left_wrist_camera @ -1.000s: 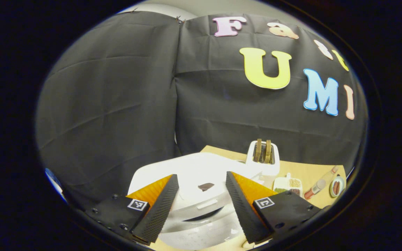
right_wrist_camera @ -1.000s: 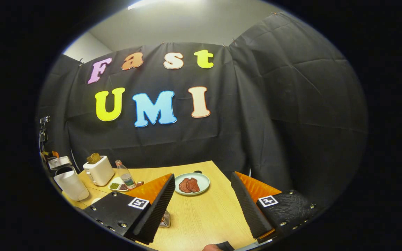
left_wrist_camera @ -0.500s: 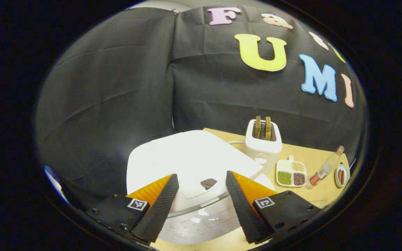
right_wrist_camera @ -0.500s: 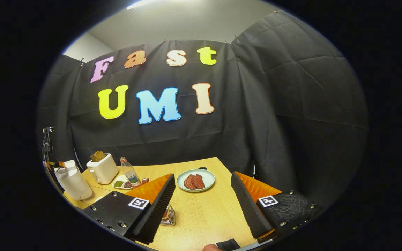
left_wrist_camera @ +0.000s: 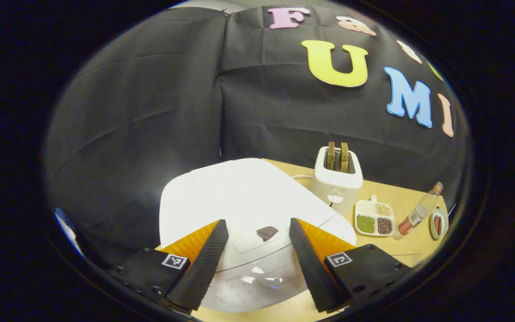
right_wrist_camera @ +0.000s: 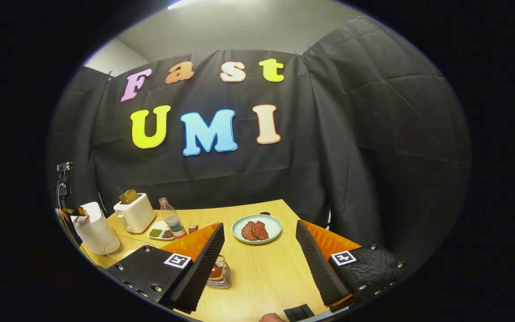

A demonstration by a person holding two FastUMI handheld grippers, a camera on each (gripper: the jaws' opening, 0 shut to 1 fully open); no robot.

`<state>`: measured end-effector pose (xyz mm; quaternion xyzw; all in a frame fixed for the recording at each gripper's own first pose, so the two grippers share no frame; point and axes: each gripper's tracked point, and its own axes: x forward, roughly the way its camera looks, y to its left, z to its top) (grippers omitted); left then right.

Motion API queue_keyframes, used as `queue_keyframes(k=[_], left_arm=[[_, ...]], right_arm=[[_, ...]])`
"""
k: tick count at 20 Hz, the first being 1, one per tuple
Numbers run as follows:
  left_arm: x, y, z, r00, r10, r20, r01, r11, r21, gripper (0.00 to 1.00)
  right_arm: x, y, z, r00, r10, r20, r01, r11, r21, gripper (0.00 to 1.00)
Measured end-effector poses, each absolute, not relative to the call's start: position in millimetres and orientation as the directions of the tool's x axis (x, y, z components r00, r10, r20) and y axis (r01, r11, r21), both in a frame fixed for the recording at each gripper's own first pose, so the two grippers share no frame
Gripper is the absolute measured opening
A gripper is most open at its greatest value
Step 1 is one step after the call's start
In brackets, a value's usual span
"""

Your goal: Close the left gripper, press the button to open the rice cooker; take a wooden spoon from the chopstick holder with the right hand, scoop a spoonful of rice and pour it into the rice cooker, then put the wooden spoon back into the chopstick holder.

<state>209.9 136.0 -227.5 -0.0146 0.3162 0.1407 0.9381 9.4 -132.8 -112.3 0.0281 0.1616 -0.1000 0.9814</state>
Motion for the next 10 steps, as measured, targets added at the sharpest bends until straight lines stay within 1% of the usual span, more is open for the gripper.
queue_keyframes(k=[2,5,7,10], left_arm=[[211.2,132.9,-224.4,0.769,0.254,-0.586,-0.254,0.963,0.085,0.97],[206.7,128.0,-219.8,0.784,0.223,-0.58,-0.225,0.972,0.068,0.97],[203.7,124.2,-203.4,0.822,0.207,-0.531,-0.203,0.977,0.067,0.96],[190.6,106.1,-159.1,0.895,0.153,-0.419,-0.161,0.987,0.016,0.96]], right_arm=[[10.9,-126.4,-111.0,0.928,-0.176,-0.328,0.2,0.979,0.04,0.98],[15.0,-116.2,-95.8,0.941,-0.164,-0.295,0.186,0.981,0.049,0.98],[17.5,-107.2,-89.1,0.947,-0.145,-0.285,0.165,0.985,0.047,0.98],[18.7,-91.4,-80.7,0.955,-0.118,-0.272,0.137,0.989,0.053,0.98]])
